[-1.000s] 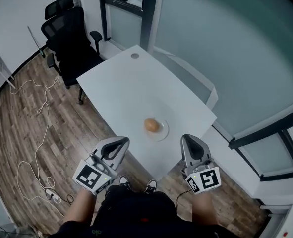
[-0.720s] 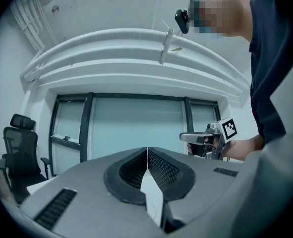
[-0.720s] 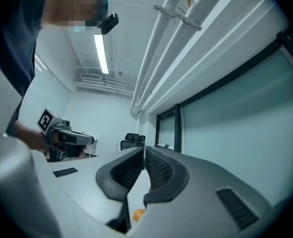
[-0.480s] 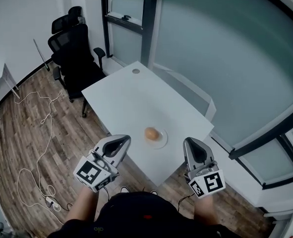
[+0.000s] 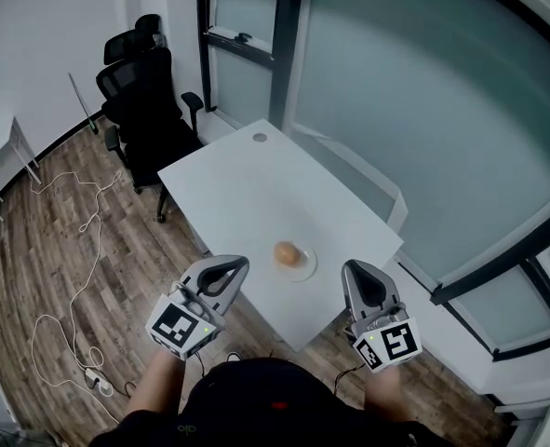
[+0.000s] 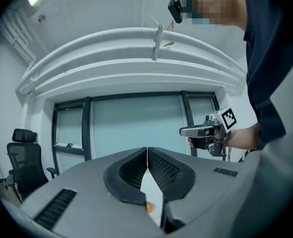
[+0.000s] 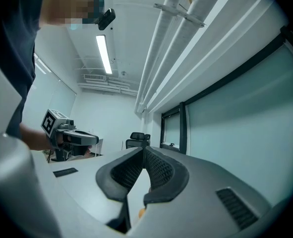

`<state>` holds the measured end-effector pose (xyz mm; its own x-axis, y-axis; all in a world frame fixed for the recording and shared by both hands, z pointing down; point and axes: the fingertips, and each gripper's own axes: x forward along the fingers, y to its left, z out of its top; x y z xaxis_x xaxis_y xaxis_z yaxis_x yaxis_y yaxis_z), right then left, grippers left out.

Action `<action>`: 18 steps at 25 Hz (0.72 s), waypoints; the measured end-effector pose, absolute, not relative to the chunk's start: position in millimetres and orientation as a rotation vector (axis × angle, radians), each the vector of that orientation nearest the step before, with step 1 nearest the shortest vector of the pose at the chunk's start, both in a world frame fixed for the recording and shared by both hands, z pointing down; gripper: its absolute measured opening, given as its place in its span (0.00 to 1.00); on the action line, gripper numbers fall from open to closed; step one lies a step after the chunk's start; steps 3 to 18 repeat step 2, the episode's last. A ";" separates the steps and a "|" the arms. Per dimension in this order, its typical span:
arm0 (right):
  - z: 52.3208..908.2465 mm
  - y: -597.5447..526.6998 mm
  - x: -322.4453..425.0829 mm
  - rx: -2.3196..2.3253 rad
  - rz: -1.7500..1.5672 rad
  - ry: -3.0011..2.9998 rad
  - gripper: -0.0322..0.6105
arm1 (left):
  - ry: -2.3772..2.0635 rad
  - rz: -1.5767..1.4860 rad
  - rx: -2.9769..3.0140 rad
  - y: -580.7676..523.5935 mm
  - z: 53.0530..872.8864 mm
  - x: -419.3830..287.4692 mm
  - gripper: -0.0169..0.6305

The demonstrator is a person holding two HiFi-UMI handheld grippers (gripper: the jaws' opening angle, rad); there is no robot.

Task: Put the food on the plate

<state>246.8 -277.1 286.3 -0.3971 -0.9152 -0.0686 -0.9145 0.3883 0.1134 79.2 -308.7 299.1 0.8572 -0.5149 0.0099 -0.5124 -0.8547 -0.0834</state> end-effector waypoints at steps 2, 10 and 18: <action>289.8 -275.1 245.1 1.720 -0.203 -2.611 0.10 | 0.803 -0.042 -2.965 -305.4 301.2 80.0 0.06; 289.8 -275.1 245.1 1.720 -0.203 -2.611 0.10 | 0.803 -0.042 -2.965 -305.4 301.2 80.0 0.06; 289.8 -275.1 245.1 1.720 -0.203 -2.611 0.10 | 0.803 -0.042 -2.965 -305.4 301.2 80.0 0.06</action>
